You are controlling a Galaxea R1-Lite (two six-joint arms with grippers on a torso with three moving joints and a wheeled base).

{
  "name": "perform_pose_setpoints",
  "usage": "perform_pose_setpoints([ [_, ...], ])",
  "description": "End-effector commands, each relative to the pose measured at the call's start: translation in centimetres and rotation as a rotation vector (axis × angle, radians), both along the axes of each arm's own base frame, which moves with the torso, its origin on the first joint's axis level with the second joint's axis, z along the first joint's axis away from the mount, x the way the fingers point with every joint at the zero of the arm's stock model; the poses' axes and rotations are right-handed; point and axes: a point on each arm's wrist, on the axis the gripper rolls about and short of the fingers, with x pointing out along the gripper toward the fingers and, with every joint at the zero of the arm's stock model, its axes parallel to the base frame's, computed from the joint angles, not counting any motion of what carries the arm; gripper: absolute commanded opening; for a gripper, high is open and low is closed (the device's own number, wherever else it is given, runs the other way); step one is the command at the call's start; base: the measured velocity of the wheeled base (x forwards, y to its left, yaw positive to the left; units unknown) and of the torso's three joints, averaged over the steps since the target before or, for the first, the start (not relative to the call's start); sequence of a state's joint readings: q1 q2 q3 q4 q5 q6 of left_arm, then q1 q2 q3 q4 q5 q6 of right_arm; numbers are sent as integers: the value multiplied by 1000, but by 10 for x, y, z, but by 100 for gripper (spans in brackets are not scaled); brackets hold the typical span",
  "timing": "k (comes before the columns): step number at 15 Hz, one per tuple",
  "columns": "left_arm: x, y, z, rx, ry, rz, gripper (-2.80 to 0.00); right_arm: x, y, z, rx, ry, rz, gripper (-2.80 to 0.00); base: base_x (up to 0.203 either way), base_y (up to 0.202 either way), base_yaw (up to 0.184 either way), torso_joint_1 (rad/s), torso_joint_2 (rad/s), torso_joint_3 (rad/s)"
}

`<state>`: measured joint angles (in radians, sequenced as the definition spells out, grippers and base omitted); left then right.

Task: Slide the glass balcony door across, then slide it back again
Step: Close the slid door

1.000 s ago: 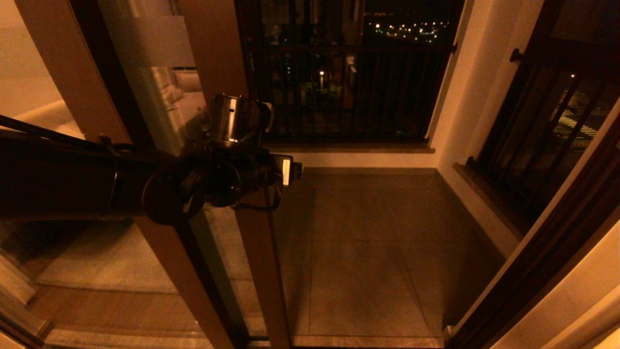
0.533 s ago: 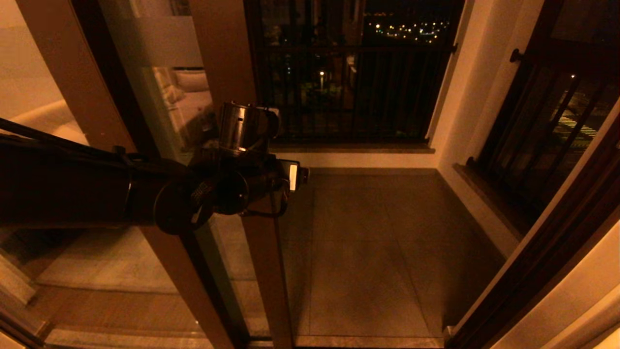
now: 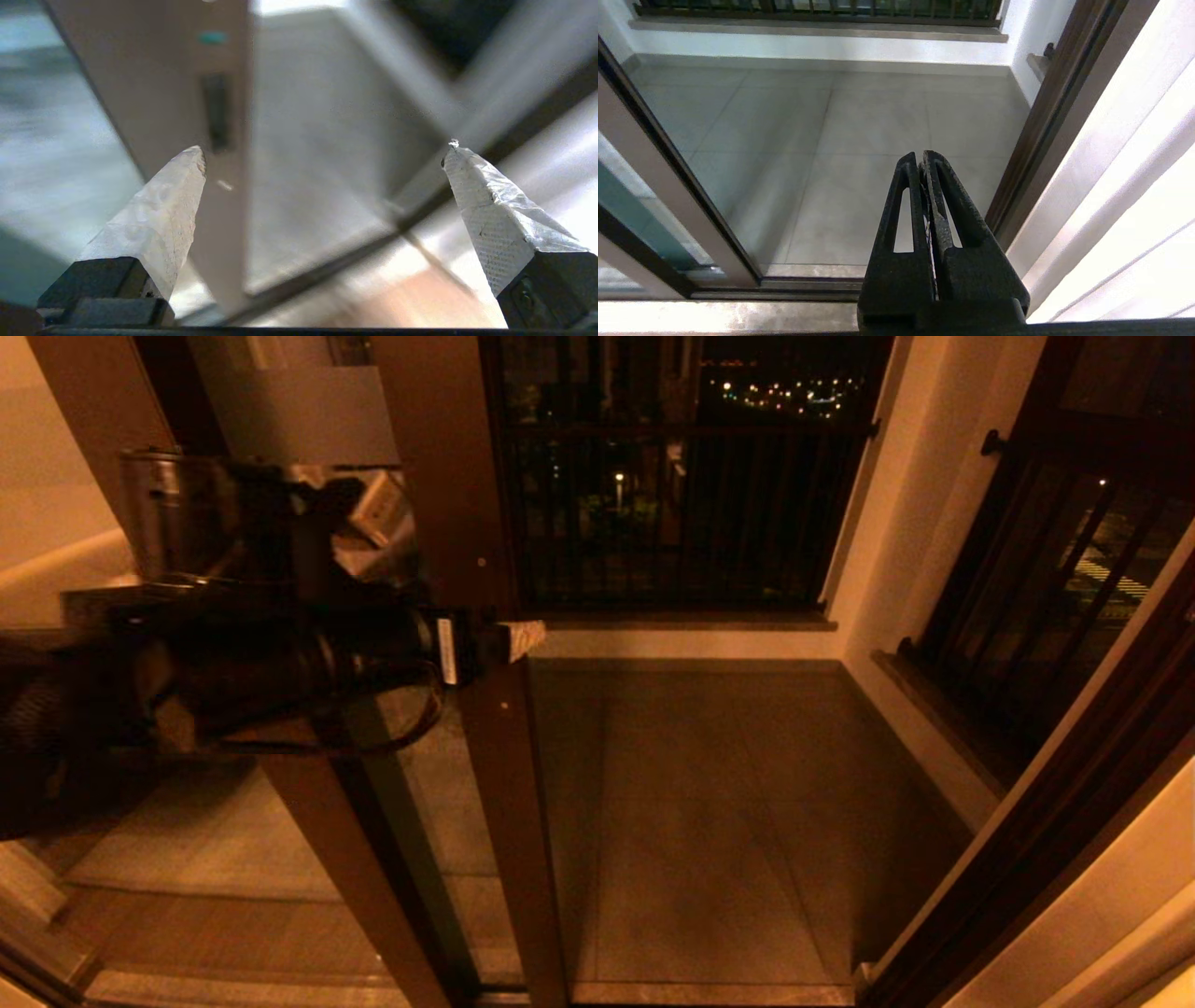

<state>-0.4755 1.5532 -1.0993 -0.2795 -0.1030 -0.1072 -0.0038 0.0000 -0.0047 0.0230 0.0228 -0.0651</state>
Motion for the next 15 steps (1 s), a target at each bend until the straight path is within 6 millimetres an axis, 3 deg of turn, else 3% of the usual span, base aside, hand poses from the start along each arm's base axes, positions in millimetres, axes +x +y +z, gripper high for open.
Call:
perform_pose_setpoints([
  [1, -19, 32, 20, -54, -3, -181, 0, 0, 0, 0, -1, 2, 1, -280, 0, 0, 0, 0, 0, 0],
  [5, 24, 39, 8, -46, 89, -165, 0, 0, 0, 0, -1, 2, 1, -280, 0, 0, 0, 0, 0, 0],
  [9, 37, 9, 0, 1, 108, -106, 0, 0, 0, 0, -1, 2, 1, -280, 0, 0, 0, 0, 0, 0],
  [11, 32, -9, -12, 28, 140, -141, 0, 0, 0, 0, -1, 2, 1, -280, 0, 0, 0, 0, 0, 0],
  [15, 41, -18, -31, 36, 152, -149, 0, 0, 0, 0, -1, 2, 1, -280, 0, 0, 0, 0, 0, 0],
])
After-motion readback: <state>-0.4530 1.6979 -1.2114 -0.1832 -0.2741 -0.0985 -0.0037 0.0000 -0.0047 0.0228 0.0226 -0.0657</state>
